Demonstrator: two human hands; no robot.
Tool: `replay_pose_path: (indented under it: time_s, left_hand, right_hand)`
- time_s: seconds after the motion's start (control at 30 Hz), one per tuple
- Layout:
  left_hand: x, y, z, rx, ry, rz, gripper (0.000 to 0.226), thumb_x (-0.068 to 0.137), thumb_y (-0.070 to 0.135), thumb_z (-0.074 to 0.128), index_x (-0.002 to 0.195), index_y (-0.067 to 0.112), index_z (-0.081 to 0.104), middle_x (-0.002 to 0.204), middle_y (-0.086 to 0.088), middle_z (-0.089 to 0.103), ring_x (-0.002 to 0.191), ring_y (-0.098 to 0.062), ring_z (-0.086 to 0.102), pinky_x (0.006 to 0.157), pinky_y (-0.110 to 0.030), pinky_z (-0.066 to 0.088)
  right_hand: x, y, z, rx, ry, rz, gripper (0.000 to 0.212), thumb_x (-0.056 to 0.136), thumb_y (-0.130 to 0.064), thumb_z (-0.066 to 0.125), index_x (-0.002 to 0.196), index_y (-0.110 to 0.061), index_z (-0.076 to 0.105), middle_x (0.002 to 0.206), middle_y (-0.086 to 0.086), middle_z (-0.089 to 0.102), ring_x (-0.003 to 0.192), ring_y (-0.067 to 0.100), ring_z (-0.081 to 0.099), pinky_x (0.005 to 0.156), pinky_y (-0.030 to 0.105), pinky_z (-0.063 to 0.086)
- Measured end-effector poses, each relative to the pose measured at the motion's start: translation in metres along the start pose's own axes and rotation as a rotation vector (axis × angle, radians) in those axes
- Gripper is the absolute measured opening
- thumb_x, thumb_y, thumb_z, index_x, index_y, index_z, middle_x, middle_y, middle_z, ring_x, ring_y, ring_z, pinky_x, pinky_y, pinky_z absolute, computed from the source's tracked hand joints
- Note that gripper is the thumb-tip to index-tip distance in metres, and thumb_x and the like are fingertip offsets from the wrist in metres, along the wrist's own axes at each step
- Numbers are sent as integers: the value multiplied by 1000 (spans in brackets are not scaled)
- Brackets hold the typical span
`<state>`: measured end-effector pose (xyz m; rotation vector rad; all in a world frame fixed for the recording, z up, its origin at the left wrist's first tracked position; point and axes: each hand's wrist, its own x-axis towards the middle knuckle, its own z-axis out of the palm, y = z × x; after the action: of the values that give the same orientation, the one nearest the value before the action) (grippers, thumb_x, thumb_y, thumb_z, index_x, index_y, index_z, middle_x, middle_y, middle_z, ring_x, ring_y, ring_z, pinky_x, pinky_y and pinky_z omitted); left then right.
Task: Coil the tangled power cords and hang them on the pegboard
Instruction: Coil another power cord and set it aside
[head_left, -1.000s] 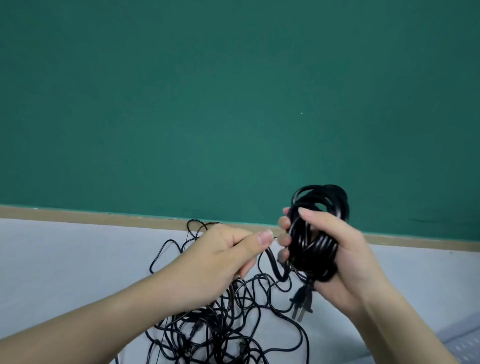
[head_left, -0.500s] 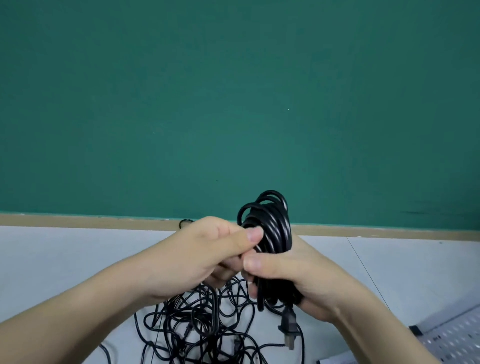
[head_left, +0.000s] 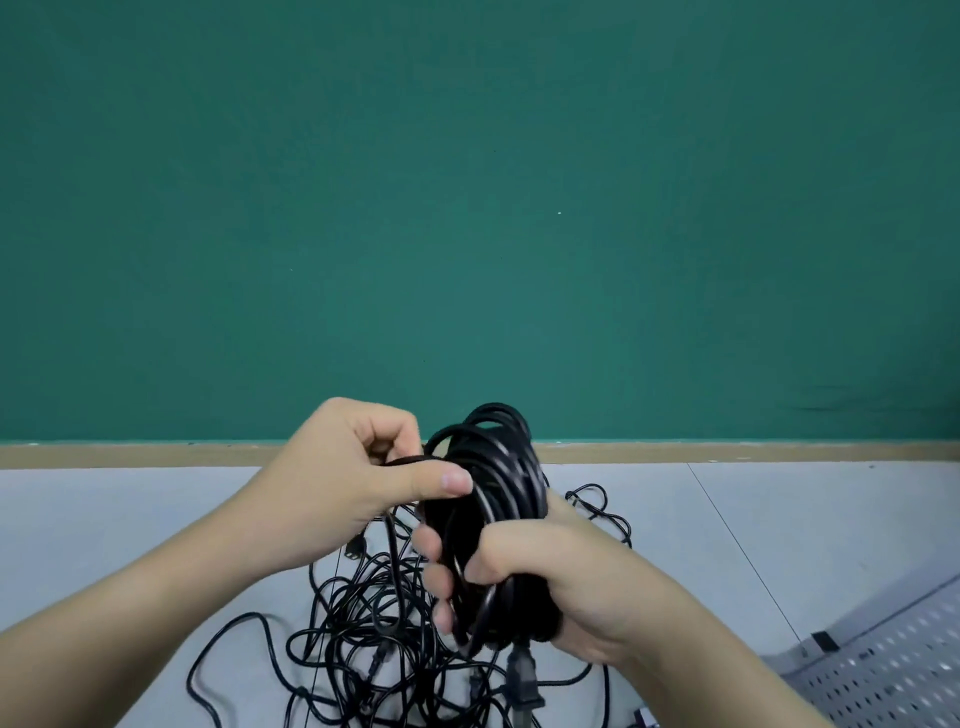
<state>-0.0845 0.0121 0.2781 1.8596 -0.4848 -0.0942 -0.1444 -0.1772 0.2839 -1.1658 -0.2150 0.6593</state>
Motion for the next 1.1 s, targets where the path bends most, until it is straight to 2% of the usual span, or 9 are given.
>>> replay_pose_path:
  time_s: [0.07, 0.13, 0.23, 0.33, 0.43, 0.63, 0.77, 0.93, 1.1]
  left_hand:
    - [4, -3, 3, -66, -11, -15, 84, 56, 80, 82, 64, 4, 48, 61, -33, 48, 54, -33, 45, 56, -51, 38]
    - [7, -4, 3, -58, -20, -9, 80, 66, 82, 73, 66, 5, 55, 70, -39, 54, 55, -32, 49, 61, -46, 41]
    - [13, -5, 4, 0, -45, -12, 63, 82, 74, 54, 74, 14, 67, 71, -18, 66, 63, -18, 62, 72, -39, 51]
    - [12, -8, 5, 143, -85, -49, 51, 90, 69, 40, 80, 27, 67, 65, -4, 67, 67, -27, 63, 76, -51, 55]
    - [7, -6, 13, 81, -156, -109, 54, 104, 59, 40, 79, 18, 63, 52, 1, 43, 53, -21, 50, 68, -47, 56]
    - [-12, 18, 35, -132, -433, -310, 53, 105, 48, 36, 70, 18, 63, 54, 3, 28, 48, -16, 27, 51, -27, 38]
    - [-17, 18, 44, -175, -446, -363, 54, 98, 58, 39, 69, 18, 61, 53, 6, 27, 49, -14, 22, 51, -27, 25]
    - [-15, 16, 44, -171, -408, -354, 54, 93, 64, 41, 67, 20, 60, 56, 3, 24, 52, -16, 17, 50, -25, 21]
    - [-17, 22, 46, -164, -412, -354, 64, 92, 72, 38, 63, 19, 60, 54, 0, 24, 53, -18, 19, 52, -27, 25]
  right_hand:
    - [0, -1, -3, 135, -84, -92, 35, 66, -1, 58, 100, -7, 61, 94, 11, 56, 78, 22, 58, 74, 38, 54]
    - [0, -5, -6, 247, -143, -147, 41, 65, -1, 63, 106, -5, 62, 97, 10, 57, 81, 21, 58, 77, 37, 53]
    - [-3, -15, -14, 392, -136, -238, 55, 63, -4, 73, 115, -3, 55, 99, 11, 57, 82, 21, 56, 78, 37, 53]
    - [-6, -22, -24, 427, 21, -316, 58, 56, -3, 72, 112, -3, 56, 98, 13, 57, 78, 22, 56, 72, 38, 54]
    - [-10, -26, -32, 268, 238, -360, 40, 55, -3, 65, 95, -3, 68, 98, 15, 60, 77, 26, 58, 69, 37, 55]
    - [-14, -25, -29, -136, 424, -334, 31, 66, -5, 55, 88, -9, 75, 87, 14, 67, 81, 28, 67, 79, 49, 47]
    - [-10, -19, -24, -270, 431, -337, 35, 64, -6, 54, 94, 1, 70, 92, 3, 75, 92, 22, 70, 78, 36, 52]
    - [-11, -18, -20, -216, 324, -301, 45, 68, -5, 53, 109, 1, 72, 97, 23, 72, 64, 42, 64, 71, 42, 54]
    - [-15, -18, -23, 48, 224, -275, 37, 63, -8, 58, 95, -2, 76, 100, 23, 72, 87, 36, 70, 81, 42, 60]
